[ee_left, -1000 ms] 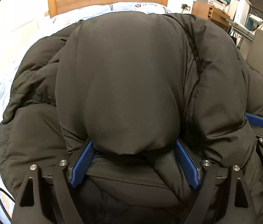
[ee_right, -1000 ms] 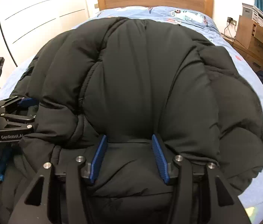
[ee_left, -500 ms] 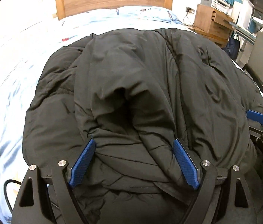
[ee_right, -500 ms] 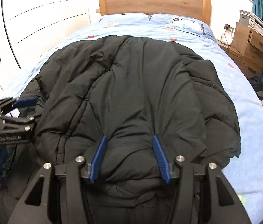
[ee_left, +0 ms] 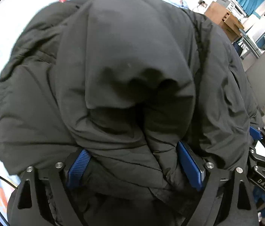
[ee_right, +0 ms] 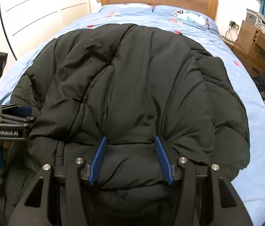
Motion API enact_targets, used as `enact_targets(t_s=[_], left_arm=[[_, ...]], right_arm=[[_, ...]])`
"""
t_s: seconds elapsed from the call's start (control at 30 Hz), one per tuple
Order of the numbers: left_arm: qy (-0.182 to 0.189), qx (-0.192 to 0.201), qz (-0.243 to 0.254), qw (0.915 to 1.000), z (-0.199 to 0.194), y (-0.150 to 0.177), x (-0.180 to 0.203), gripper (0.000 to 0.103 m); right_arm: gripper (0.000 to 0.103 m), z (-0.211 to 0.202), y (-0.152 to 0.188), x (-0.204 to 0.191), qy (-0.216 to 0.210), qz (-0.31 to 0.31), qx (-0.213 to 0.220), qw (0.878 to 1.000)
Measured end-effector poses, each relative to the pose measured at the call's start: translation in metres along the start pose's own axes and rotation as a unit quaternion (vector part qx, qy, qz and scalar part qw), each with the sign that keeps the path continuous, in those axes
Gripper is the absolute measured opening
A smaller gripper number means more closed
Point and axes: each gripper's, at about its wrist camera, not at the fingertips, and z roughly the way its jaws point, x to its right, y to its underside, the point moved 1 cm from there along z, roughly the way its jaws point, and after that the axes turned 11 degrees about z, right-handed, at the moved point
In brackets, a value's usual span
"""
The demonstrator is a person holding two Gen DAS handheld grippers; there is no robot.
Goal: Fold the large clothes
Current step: 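Carry the held shoulder edge with both grippers over onto the hem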
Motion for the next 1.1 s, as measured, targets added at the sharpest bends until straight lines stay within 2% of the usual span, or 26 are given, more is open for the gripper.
enact_targets(t_s=[0.23, 0.53, 0.87, 1.1], left_arm=[[0.044, -0.007, -0.007, 0.999, 0.0, 0.001, -0.017, 0.089], [0.089, -0.012, 0.014, 0.9959, -0.001, 0.005, -0.031, 0.089], [0.083, -0.087, 0.018, 0.9926, 0.004, -0.009, -0.024, 0.089], [0.055, -0.093, 0.03, 0.9937, 0.009, -0.014, -0.011, 0.091]], right_arm=[[0.053, 0.004, -0.007, -0.004, 0.009, -0.005, -0.018, 1.0], [0.054, 0.015, -0.02, -0.017, 0.025, -0.049, -0.051, 0.997], [0.054, 0.027, -0.041, -0.016, 0.032, -0.036, -0.108, 0.993], [0.055, 0.027, -0.039, -0.011, 0.017, -0.027, -0.085, 0.996]])
